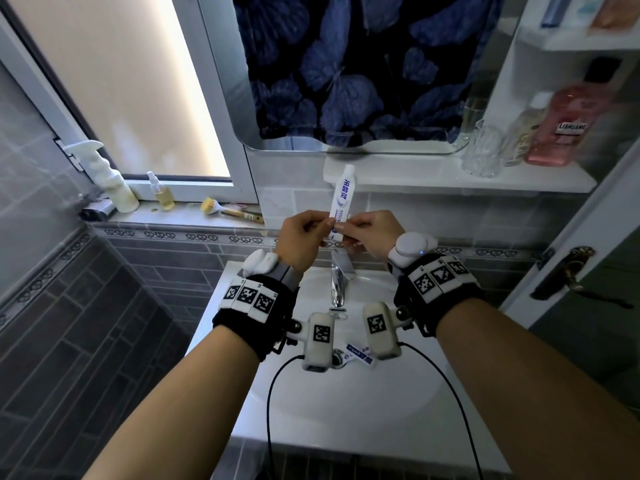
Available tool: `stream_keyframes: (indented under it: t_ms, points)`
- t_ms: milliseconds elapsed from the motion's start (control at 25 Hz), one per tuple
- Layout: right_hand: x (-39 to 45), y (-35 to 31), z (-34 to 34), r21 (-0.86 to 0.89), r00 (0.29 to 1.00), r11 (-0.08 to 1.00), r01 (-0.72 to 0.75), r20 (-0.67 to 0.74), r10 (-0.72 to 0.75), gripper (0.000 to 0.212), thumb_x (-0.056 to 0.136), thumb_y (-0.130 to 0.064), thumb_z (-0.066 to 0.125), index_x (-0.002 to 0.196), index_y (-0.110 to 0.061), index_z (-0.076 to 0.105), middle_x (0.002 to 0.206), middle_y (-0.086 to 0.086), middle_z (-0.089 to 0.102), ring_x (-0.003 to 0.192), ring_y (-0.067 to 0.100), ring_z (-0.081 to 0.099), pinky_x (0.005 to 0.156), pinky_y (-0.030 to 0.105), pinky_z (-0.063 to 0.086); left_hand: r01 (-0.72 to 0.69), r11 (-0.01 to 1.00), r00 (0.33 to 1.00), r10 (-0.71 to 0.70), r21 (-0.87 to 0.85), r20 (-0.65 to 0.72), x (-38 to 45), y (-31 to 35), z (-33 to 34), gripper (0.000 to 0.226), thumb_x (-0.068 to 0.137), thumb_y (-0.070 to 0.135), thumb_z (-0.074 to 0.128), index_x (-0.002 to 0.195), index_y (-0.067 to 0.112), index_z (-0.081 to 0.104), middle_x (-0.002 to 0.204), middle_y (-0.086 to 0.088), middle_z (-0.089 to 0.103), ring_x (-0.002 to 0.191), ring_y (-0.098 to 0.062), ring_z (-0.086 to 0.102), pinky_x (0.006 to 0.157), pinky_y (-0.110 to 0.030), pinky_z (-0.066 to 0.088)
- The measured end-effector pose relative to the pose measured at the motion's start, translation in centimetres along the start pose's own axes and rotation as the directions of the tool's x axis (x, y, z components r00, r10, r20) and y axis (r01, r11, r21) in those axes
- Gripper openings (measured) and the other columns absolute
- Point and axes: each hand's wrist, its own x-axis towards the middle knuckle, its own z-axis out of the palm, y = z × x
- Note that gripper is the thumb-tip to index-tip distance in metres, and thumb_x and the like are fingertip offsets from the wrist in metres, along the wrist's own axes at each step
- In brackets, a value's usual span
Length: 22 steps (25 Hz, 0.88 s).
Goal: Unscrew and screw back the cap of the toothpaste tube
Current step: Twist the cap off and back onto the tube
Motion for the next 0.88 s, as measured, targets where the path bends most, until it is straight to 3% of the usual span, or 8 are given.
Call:
stream_keyframes:
  t_ms: [200, 320, 400, 520, 640, 800, 880]
  points:
    - [0.1, 0.6, 0.0, -0.102, 0.999, 0.994, -0.032, 0.039, 0.036, 0.020, 0.085, -0.021, 0.074, 0.096, -0.004, 0.073, 0.075, 0.013, 0.071, 0.062, 0.017, 0.067, 0.073, 0.031, 0.061, 0.064, 0.993, 0.993, -0.055, -0.097, 0.100, -1.1, -1.1, -0.8, 0.019, 0.085, 0.015, 0.074, 0.101, 0.006, 0.074, 0.074, 0.001, 0.075, 0.066, -0.007, 0.068, 0.067, -0.028, 0.059]
    - [-0.9, 1.3, 0.3, -0.002, 0.996, 0.998, -0.056, 0.069, 0.056, 0.005, 0.086, -0.009, 0.073, 0.090, -0.007, 0.071, 0.079, 0.013, 0.071, 0.060, 0.013, 0.069, 0.066, 0.024, 0.059, 0.067, 0.998, 0.995, -0.067, -0.006, 0.067, -1.6, -1.4, -0.7, 0.016, 0.083, 0.020, 0.076, 0.092, 0.007, 0.076, 0.073, -0.010, 0.075, 0.062, -0.014, 0.066, 0.067, -0.034, 0.060]
    - [-1.1, 1.6, 0.2, 0.022, 0.998, 0.999, -0.045, 0.055, 0.044, 0.009, 0.084, -0.006, 0.073, 0.083, -0.014, 0.070, 0.082, 0.015, 0.072, 0.060, 0.012, 0.070, 0.062, 0.022, 0.059, 0.073, 0.994, 0.996, -0.077, 0.086, 0.037, -1.5, -1.3, -0.4, 0.012, 0.084, 0.022, 0.075, 0.085, 0.009, 0.075, 0.074, -0.015, 0.074, 0.061, -0.019, 0.066, 0.069, -0.038, 0.059]
    - [-0.8, 1.6, 0.1, -0.097, 0.999, 0.995, -0.023, 0.029, 0.026, 0.002, 0.086, -0.013, 0.073, 0.086, -0.013, 0.071, 0.077, 0.014, 0.072, 0.064, 0.019, 0.069, 0.073, 0.033, 0.061, 0.073, 0.973, 0.997, -0.079, 0.217, 0.023, -1.2, -1.1, 0.0, 0.018, 0.086, 0.028, 0.073, 0.079, 0.011, 0.072, 0.074, -0.012, 0.075, 0.068, -0.025, 0.071, 0.073, -0.041, 0.060]
    - [-0.7, 1.7, 0.5, -0.260, 0.999, 0.965, -0.033, 0.022, 0.040, 0.014, 0.089, -0.018, 0.069, 0.096, -0.006, 0.071, 0.072, 0.008, 0.070, 0.064, 0.020, 0.066, 0.076, 0.038, 0.061, 0.057, 0.960, 0.998, -0.065, 0.273, 0.019, -1.5, -1.3, 0.4, 0.023, 0.088, 0.029, 0.070, 0.080, 0.008, 0.072, 0.073, -0.010, 0.075, 0.070, -0.026, 0.071, 0.074, -0.044, 0.059]
    - [-1.3, 1.4, 0.3, -0.082, 1.000, 0.997, 0.005, 0.018, -0.003, 0.018, 0.088, -0.015, 0.071, 0.101, -0.003, 0.069, 0.080, 0.008, 0.071, 0.064, 0.012, 0.069, 0.070, 0.030, 0.062, 0.084, 0.986, 0.995, -0.090, 0.147, 0.037, -1.6, -1.4, 0.2, 0.021, 0.089, 0.025, 0.070, 0.079, 0.007, 0.068, 0.076, -0.017, 0.074, 0.067, -0.024, 0.068, 0.077, -0.047, 0.059]
    - [-1.5, 1.5, 0.1, -0.067, 1.000, 0.998, 0.015, 0.015, -0.014, 0.017, 0.088, -0.014, 0.071, 0.101, -0.003, 0.070, 0.081, 0.008, 0.071, 0.062, 0.007, 0.069, 0.069, 0.024, 0.061, 0.047, 0.979, 0.996, -0.060, 0.197, 0.059, -1.5, -1.3, 0.3, 0.023, 0.091, 0.026, 0.067, 0.079, 0.007, 0.068, 0.074, -0.015, 0.074, 0.068, -0.025, 0.070, 0.076, -0.045, 0.059]
